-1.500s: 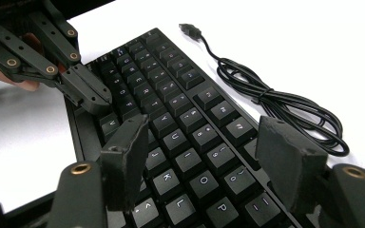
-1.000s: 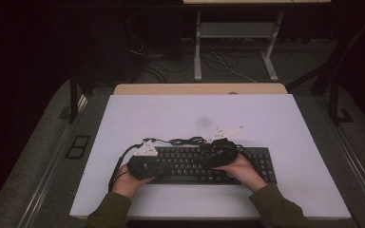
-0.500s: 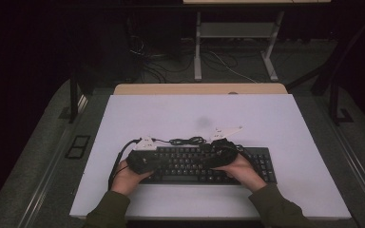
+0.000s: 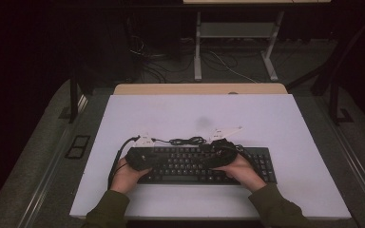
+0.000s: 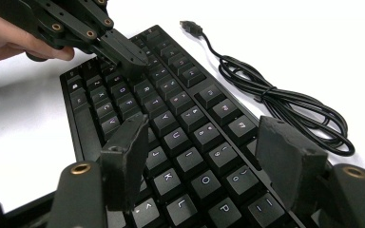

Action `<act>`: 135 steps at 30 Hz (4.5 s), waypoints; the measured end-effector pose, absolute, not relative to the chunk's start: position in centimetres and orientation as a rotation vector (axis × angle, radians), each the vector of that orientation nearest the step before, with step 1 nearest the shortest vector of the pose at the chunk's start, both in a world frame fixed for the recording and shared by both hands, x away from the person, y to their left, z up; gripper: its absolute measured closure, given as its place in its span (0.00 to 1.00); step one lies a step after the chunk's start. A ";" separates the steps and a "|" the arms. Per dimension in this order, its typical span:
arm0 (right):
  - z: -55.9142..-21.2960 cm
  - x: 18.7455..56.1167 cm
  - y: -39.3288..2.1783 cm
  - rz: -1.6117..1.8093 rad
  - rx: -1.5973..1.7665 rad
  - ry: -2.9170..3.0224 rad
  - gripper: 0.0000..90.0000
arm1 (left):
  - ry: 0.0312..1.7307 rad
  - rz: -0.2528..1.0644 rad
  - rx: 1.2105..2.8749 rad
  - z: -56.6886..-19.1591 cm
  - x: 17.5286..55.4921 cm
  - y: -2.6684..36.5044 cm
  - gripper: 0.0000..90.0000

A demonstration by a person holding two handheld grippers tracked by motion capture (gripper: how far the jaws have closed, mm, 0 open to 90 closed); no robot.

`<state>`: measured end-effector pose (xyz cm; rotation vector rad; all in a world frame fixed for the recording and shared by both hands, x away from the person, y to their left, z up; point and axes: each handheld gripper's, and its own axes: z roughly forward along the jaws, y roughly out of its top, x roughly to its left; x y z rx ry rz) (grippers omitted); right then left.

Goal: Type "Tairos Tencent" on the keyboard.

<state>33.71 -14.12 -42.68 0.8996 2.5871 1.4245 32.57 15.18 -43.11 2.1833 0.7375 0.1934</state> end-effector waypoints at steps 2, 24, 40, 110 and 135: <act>-42.7 33.7 -14.1 1.424 0.902 2.587 0.39 | 0.730 0.196 2.189 -43.2 32.6 15.2 0.99; -42.7 33.8 -14.2 1.428 0.904 2.583 0.39 | 0.726 0.197 2.184 -43.2 32.5 15.3 0.99; -42.6 33.6 -14.1 1.434 0.904 2.584 0.42 | 0.763 0.233 2.121 -42.6 31.9 15.6 0.60; -44.3 31.6 -10.4 1.360 0.723 2.786 0.99 | 0.785 0.228 2.095 -42.9 31.5 15.6 0.29; -43.2 32.1 -11.6 1.456 0.774 2.712 0.75 | 0.785 0.243 2.091 -42.7 31.5 15.6 0.34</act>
